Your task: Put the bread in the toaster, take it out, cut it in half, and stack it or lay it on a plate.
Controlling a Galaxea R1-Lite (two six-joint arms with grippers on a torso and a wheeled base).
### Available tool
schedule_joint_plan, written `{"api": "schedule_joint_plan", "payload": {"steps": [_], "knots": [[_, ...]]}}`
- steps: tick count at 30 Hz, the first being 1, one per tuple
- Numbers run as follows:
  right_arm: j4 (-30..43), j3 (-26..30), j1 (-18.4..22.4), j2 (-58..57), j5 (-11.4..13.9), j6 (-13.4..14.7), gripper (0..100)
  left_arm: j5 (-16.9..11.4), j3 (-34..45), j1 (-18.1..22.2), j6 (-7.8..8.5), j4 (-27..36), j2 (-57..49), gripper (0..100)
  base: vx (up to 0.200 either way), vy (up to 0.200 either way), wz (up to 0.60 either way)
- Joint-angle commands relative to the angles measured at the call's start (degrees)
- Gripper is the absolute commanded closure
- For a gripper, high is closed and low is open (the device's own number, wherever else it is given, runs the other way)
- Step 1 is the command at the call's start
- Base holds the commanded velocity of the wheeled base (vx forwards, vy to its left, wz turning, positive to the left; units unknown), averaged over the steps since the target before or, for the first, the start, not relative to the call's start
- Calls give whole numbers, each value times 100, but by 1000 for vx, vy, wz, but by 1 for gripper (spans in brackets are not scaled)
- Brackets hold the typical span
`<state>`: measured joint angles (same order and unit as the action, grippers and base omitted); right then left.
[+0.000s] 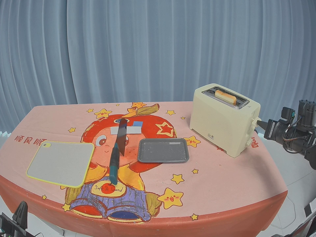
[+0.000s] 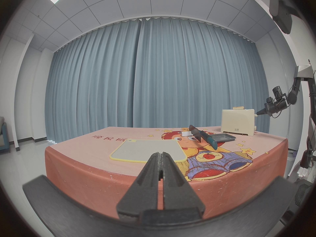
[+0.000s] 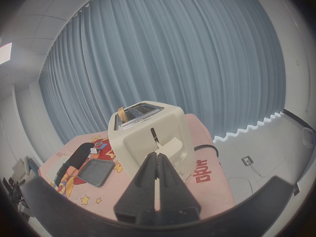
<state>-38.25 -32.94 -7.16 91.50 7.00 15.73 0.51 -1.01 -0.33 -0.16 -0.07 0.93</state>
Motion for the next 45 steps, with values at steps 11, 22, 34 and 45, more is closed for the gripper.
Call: {"api": "schedule_joint_plan", "payload": {"steps": [11, 22, 34, 45], "knots": [[11, 68, -5, 351, 3, -8, 100, 2, 101, -2, -2, -1, -22, 100, 0, 0, 0], [2, 103, -23, 509, -5, -26, 100, 2, 101, -2, -2, -1, -22, 100, 0, 0, 0], [2, 95, -31, 518, -14, -26, 100, 2, 101, -2, -2, -1, -31, 100, 0, 0, 0], [2, 86, -93, 307, -41, -35, 100, 2, 101, -2, -2, -1, -31, 100, 0, 0, 0]]}}
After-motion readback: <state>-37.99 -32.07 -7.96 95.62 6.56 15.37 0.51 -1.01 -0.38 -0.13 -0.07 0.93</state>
